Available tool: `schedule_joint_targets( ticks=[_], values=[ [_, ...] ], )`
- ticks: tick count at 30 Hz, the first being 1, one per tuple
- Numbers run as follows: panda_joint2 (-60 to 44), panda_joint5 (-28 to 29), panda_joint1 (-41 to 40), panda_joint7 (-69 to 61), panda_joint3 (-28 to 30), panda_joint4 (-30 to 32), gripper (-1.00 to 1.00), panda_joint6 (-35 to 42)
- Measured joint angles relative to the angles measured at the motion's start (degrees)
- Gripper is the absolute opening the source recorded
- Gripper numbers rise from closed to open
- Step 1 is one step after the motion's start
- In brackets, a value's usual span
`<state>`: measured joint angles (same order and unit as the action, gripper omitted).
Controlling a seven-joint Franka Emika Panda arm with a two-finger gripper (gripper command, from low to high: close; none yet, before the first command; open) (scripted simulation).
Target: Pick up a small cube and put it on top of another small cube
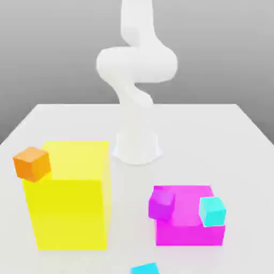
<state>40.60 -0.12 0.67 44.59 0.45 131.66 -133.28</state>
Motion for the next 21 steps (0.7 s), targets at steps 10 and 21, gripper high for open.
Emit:
schedule_joint_targets(
  ticks=[10,21],
  values=[
    [-21.13,-1.01,2.23,-5.41,1.51,-0.5,0.0,-6.05],
    [-43.97,-2.05,3.24,-11.23,1.65,-1.03,0.0,-12.61]
  ],
)
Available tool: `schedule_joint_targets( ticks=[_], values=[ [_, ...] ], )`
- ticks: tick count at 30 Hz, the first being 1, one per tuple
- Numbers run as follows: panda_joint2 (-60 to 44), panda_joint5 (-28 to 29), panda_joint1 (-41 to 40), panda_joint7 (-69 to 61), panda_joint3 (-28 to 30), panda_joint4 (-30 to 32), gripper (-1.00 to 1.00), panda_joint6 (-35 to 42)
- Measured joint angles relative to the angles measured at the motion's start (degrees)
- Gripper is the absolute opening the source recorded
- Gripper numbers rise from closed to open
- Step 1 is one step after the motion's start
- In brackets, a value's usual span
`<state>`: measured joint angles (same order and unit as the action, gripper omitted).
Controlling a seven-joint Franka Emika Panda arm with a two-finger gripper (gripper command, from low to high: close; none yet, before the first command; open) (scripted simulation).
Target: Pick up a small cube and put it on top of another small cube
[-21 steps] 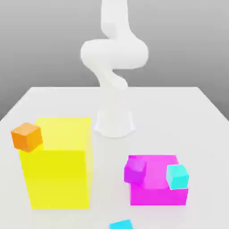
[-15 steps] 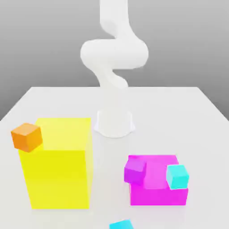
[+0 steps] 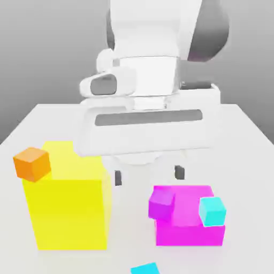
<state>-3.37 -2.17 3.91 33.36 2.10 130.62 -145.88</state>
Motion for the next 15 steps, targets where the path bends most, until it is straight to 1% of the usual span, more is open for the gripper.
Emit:
schedule_joint_targets(
  ticks=[7,12,13,15],
  values=[
    [-14.5,0.68,-0.07,-2.76,-0.38,-0.34,0.0,-4.18],
    [-24.86,0.68,-0.41,-3.37,-0.84,-1.96,0.0,-11.05],
    [-26.08,0.71,-0.5,-3.36,-0.93,-2.2,-1.0,-12.0],
    [-26.08,0.71,-0.5,-3.36,-0.94,-2.2,-1.0,-11.99]
  ],
)
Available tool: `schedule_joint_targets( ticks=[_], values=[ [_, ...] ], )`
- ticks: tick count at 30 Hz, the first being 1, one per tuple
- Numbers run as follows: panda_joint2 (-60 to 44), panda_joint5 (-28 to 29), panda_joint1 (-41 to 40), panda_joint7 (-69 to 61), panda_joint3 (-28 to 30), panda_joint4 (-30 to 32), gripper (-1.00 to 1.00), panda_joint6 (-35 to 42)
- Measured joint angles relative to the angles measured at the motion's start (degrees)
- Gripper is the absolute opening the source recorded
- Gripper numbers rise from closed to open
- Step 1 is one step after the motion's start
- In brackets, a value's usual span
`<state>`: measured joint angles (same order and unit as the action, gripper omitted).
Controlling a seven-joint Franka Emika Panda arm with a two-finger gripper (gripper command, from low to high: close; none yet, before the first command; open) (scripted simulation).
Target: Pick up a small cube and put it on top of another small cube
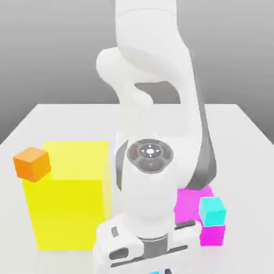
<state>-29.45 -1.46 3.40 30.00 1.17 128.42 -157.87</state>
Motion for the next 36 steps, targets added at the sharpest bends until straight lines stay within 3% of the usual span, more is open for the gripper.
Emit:
schedule_joint_targets(
  ticks=[5,10,18,27,33,34,36],
  values=[
    [0.12,0.01,-0.02,0.0,-0.03,0.03,-1.0,0.13],
    [9.19,0.01,0.3,0.52,0.16,2.4,-1.0,6.83],
    [25.71,-2.2,2.18,6.51,-1.14,13.31,-1.0,12.44],
    [44.26,-0.5,3.18,16.7,-2.97,26.02,-1.0,18.21],
    [38.48,0.54,2.79,19.03,-3.85,30.17,-1.0,8.3],
    [37.43,0.61,2.81,19.11,-3.83,30.42,1.0,7.0],
    [37.43,0.61,2.81,19.11,-3.83,30.42,1.0,7.0]
  ],
)
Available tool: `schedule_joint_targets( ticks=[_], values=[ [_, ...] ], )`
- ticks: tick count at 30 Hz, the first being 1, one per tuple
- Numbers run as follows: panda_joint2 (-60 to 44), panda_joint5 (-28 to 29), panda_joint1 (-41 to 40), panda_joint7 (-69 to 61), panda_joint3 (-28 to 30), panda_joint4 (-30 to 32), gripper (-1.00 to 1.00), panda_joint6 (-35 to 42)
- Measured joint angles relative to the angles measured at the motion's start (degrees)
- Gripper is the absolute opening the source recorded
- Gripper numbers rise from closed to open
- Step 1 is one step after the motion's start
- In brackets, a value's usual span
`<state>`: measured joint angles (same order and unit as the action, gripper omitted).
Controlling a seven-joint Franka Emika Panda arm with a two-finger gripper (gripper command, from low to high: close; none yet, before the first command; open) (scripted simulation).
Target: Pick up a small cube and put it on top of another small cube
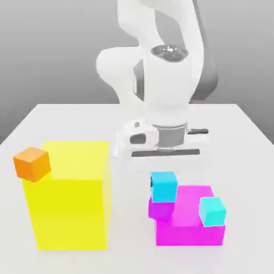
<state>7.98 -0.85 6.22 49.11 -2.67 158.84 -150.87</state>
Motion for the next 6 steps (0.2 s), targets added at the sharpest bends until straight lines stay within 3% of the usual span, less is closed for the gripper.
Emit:
schedule_joint_targets(
  ticks=[6],
  values=[
    [1.63,0.08,-0.03,0.06,0.0,-0.33,1.0,1.96]
  ],
)
